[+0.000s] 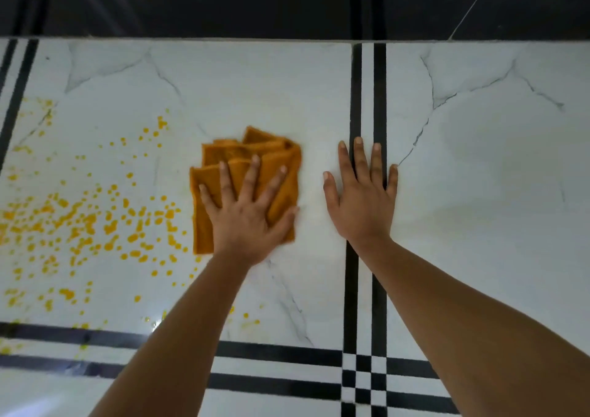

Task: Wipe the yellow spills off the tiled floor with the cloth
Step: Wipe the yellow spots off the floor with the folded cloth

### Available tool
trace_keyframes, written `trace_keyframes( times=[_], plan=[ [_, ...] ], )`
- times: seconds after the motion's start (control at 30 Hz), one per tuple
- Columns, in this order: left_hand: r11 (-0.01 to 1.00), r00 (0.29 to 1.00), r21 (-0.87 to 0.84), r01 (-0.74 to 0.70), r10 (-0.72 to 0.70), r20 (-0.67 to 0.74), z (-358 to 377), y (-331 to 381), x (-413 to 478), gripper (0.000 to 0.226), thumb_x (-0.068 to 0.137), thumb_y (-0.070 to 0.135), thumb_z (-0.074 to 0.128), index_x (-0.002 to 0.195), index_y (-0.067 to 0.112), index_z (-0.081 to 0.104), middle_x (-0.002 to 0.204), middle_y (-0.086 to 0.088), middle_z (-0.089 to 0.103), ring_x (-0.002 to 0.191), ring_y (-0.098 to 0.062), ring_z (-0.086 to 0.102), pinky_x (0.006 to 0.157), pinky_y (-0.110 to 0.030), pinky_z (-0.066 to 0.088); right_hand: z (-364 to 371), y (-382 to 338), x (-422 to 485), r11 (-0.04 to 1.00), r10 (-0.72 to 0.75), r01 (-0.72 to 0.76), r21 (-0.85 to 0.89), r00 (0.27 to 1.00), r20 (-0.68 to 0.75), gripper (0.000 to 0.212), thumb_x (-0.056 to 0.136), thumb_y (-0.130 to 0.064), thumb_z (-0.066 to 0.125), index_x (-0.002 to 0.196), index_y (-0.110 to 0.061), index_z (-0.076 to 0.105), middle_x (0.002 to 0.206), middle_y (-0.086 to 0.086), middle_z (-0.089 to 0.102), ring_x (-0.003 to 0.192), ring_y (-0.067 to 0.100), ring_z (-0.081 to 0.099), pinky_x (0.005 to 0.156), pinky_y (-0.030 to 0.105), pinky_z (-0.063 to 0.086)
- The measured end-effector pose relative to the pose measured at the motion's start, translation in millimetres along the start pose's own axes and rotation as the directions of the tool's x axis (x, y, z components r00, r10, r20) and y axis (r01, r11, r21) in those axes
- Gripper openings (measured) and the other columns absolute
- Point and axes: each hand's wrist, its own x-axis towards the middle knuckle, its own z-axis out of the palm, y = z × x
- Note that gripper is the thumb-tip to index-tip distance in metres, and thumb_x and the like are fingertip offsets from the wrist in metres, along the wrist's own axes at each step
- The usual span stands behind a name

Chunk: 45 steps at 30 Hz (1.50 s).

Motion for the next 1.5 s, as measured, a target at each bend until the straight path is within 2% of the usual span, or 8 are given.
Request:
trace_keyframes(
  times=[0.23,0.4,0.63,0.83,1.0,1.13,1.27,1.5],
  plan=[
    [0.941,0.946,-0.106,0.322,-0.323,0.012,-4,-15,-47,0.064,0.079,0.067,0.01,0.141,0.051,0.012,0.157,0.008,0.009,0.142,-0.04,-0.001,0.103,-0.069,0.0,-14,-5,-54,0.967,-0.248,0.242,0.082,0.965,0.087,0.067,0.088,-0.056,0.001,0.149,-0.028,0.007,0.158,0.0,0.012,0.146,0.02,0.003,0.115,0.042,-0.003],
    [0.979,0.983,0.098,-0.181,0.175,0.061,3,-39,-138,0.056,0.087,0.067,0.014,0.141,0.05,0.018,0.154,0.004,0.023,0.138,-0.044,0.019,0.1,-0.072,0.016,-20,-17,-93,0.968,-0.25,0.242,0.064,0.947,0.2,0.067,0.088,-0.054,0.002,0.149,-0.027,0.008,0.158,0.001,0.011,0.146,0.021,0.002,0.116,0.044,-0.002],
    [0.991,0.991,0.034,-0.129,0.128,0.05,5,-44,-199,0.058,0.086,0.066,0.025,0.142,0.049,0.02,0.154,0.002,0.022,0.137,-0.047,0.019,0.101,-0.071,0.012,-14,-42,-95,0.916,-0.394,0.4,0.02,0.891,0.225,0.077,0.081,-0.058,-0.01,0.149,-0.028,0.009,0.158,0.001,0.01,0.146,0.021,0.002,0.116,0.043,-0.001],
    [0.931,0.932,-0.054,0.361,-0.363,-0.018,-7,-94,-89,0.062,0.081,0.069,0.016,0.141,0.053,0.006,0.157,0.008,0.008,0.142,-0.04,0.0,0.104,-0.068,0.0,-4,-99,-25,0.913,-0.408,0.405,0.052,0.907,0.106,0.062,0.093,-0.052,0.01,0.149,-0.025,0.017,0.157,0.004,0.015,0.145,0.024,0.007,0.115,0.045,0.004],
    [0.994,0.996,0.081,-0.073,0.077,-0.05,-7,-124,-63,0.061,0.083,0.068,0.023,0.141,0.051,0.017,0.155,0.006,0.021,0.14,-0.041,0.016,0.103,-0.07,0.013,-1,-137,49,0.938,-0.343,0.339,0.072,0.937,0.066,0.055,0.098,-0.045,0.019,0.149,-0.025,0.013,0.158,0.003,0.009,0.146,0.025,0.002,0.115,0.046,0.003],
    [0.901,0.899,-0.085,0.425,-0.431,-0.08,-14,-130,15,0.066,0.079,0.069,0.012,0.142,0.051,0.007,0.157,0.008,0.006,0.142,-0.038,-0.001,0.104,-0.067,-0.002,15,-151,63,0.933,-0.359,0.36,-0.014,0.931,0.06,0.056,0.098,-0.048,0.018,0.149,-0.028,0.011,0.158,0.0,0.008,0.146,0.024,0.002,0.115,0.047,0.002],
    [0.998,0.998,0.057,0.001,0.003,-0.068,-17,-142,35,0.062,0.083,0.066,0.017,0.143,0.048,0.015,0.156,0.005,0.017,0.141,-0.04,0.011,0.104,-0.068,0.007,17,-148,62,0.934,-0.355,0.356,-0.029,0.934,0.03,0.056,0.096,-0.049,0.013,0.148,-0.029,0.014,0.158,0.0,0.012,0.146,0.024,0.005,0.115,0.046,0.003],
    [0.982,0.981,-0.03,0.186,-0.188,-0.057,-22,-130,76,0.061,0.085,0.063,0.017,0.144,0.046,0.012,0.157,0.005,0.011,0.141,-0.041,0.002,0.104,-0.068,0.001,17,-148,62,0.938,-0.345,0.346,-0.013,0.938,0.028,0.056,0.095,-0.047,0.016,0.147,-0.027,0.022,0.156,0.002,0.021,0.144,0.026,0.014,0.114,0.048,0.01]
  ],
)
